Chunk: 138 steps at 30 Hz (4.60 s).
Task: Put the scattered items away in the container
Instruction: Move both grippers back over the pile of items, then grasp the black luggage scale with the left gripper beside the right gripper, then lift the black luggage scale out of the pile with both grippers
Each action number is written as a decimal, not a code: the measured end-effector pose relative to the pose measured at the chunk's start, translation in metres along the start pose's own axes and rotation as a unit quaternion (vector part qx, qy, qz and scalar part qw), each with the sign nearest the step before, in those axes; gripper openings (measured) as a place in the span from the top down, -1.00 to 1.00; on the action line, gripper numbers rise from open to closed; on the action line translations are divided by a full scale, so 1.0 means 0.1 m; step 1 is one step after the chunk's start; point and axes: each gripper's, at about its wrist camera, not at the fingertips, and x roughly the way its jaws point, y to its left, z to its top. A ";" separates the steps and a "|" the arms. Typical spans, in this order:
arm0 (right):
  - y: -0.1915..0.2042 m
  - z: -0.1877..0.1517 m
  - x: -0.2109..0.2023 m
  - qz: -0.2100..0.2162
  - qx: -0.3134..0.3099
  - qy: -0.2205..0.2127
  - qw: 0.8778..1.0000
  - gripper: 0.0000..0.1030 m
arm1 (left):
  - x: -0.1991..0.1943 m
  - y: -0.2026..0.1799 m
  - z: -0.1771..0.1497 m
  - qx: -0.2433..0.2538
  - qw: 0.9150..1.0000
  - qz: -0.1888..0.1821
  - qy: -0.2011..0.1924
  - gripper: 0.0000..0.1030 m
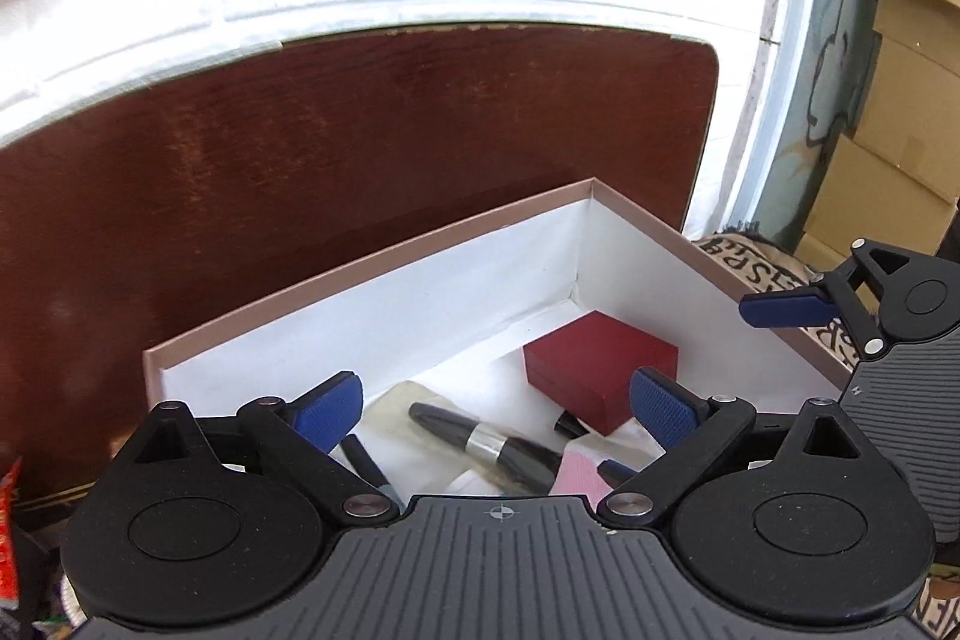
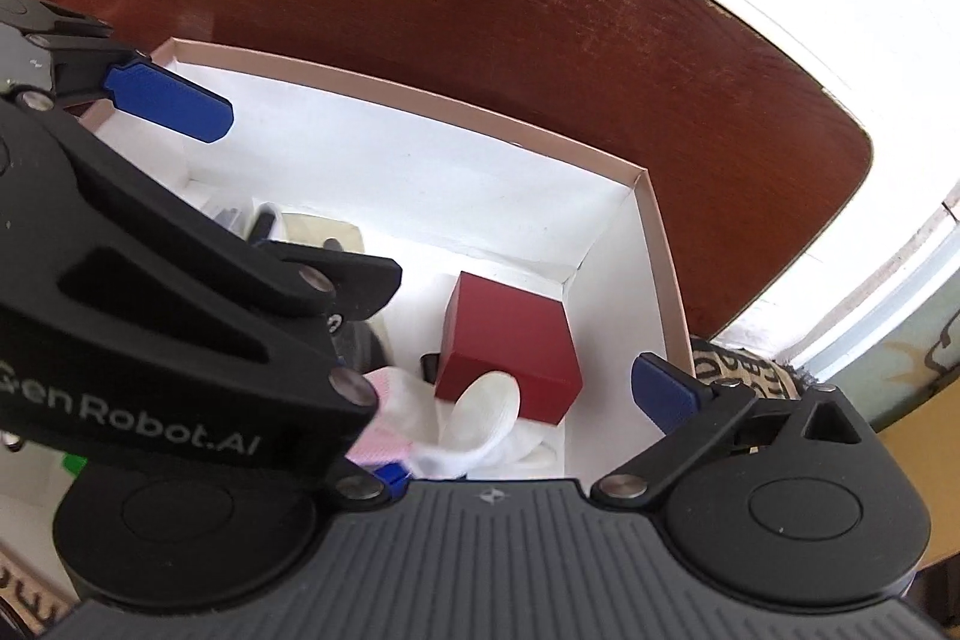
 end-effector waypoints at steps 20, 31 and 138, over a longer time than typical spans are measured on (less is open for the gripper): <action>0.47 -0.44 -1.22 0.046 0.089 -0.084 0.991 -0.99 | -1.47 -0.10 -0.65 -0.015 0.997 0.027 -0.069 -1.00; 1.39 -1.15 -1.72 0.065 0.056 -0.140 0.986 -0.99 | -2.09 0.06 -1.77 -0.071 0.993 0.057 -0.069 -1.00; 3.13 -2.15 -2.16 0.239 -0.043 -0.108 0.964 0.29 | -2.66 0.73 -3.40 -0.136 0.985 0.007 0.103 -0.20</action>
